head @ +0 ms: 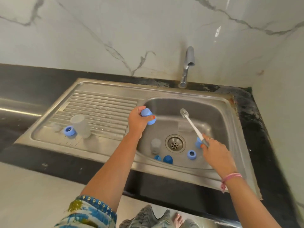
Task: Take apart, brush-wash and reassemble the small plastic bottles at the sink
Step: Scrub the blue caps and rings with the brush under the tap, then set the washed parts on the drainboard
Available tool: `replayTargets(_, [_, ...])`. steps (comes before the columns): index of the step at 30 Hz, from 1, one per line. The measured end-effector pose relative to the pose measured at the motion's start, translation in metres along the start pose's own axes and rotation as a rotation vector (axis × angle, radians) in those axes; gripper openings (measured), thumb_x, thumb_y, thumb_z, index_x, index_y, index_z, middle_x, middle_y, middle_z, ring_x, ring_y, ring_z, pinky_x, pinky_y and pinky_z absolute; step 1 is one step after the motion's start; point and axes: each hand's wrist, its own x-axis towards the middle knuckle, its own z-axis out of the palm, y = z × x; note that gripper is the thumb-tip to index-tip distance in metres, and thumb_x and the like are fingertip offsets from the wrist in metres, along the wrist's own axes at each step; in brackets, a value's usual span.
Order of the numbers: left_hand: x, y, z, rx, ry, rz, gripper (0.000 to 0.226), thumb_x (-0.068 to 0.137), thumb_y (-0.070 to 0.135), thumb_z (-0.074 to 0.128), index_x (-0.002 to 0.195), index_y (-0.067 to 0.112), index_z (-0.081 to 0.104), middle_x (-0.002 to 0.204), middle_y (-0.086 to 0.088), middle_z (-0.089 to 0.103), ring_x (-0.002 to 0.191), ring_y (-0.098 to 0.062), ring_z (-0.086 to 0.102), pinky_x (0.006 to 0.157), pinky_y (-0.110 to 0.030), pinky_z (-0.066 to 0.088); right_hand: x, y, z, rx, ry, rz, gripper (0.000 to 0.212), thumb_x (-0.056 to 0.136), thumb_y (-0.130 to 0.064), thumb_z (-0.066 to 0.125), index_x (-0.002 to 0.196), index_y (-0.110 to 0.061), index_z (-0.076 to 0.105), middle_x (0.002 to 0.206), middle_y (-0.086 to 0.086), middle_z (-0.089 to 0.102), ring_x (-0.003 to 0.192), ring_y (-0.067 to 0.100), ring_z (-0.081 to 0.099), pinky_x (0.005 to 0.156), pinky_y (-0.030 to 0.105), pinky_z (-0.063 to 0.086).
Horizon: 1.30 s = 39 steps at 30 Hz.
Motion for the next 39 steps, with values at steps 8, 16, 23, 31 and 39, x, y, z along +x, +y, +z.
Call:
replayTargets(8, [-0.025,-0.021,-0.102,0.259,0.075,0.275,0.042,0.071,0.007,0.082,0.11,0.01,0.066,0.107,-0.001,0.063,0.096,-0.018,0.059,0.087,-0.031,0.048,-0.033,-0.049,0.026,0.069,-0.029,0.001,0.045,0.098,-0.021,0.048,0.143,-0.024,0.044,0.108,0.013,0.06,0.1,0.035,0.058,0.083,0.038,0.045])
replayTargets(16, [-0.024,-0.062,-0.169,0.339,0.08,0.203,0.054,0.075,0.008,0.08,0.125,0.007,0.06,0.123,-0.01,0.061,0.112,-0.027,0.058,0.1,-0.04,0.047,-0.075,-0.09,0.057,0.14,-0.023,0.053,0.042,0.098,-0.023,0.049,0.14,-0.022,0.048,0.1,0.01,0.06,0.096,0.033,0.058,0.086,0.04,0.048])
replayTargets(23, [-0.014,-0.073,-0.18,0.385,-0.003,0.17,0.05,0.078,0.006,0.077,0.124,0.002,0.058,0.122,-0.014,0.059,0.114,-0.028,0.055,0.094,-0.027,0.04,-0.106,-0.101,0.081,0.171,0.008,0.072,0.043,0.098,-0.02,0.05,0.141,-0.025,0.046,0.093,0.002,0.053,0.084,0.025,0.052,0.074,0.03,0.039])
replayTargets(31, [-0.012,-0.071,-0.177,0.454,-0.044,0.139,0.061,0.075,0.016,0.082,0.127,0.003,0.053,0.124,-0.016,0.053,0.113,-0.03,0.054,0.095,-0.036,0.044,-0.119,-0.104,0.089,0.239,0.073,0.102,0.045,0.097,-0.021,0.052,0.141,-0.025,0.046,0.091,0.005,0.059,0.082,0.028,0.056,0.073,0.034,0.045])
replayTargets(39, [-0.017,-0.047,-0.17,0.425,-0.067,0.24,0.064,0.074,0.025,0.083,0.13,0.015,0.054,0.129,-0.007,0.049,0.123,-0.027,0.048,0.105,-0.042,0.042,-0.119,-0.098,0.084,0.266,0.114,0.119,0.044,0.097,-0.021,0.053,0.141,-0.023,0.047,0.092,0.003,0.056,0.084,0.027,0.054,0.072,0.034,0.042])
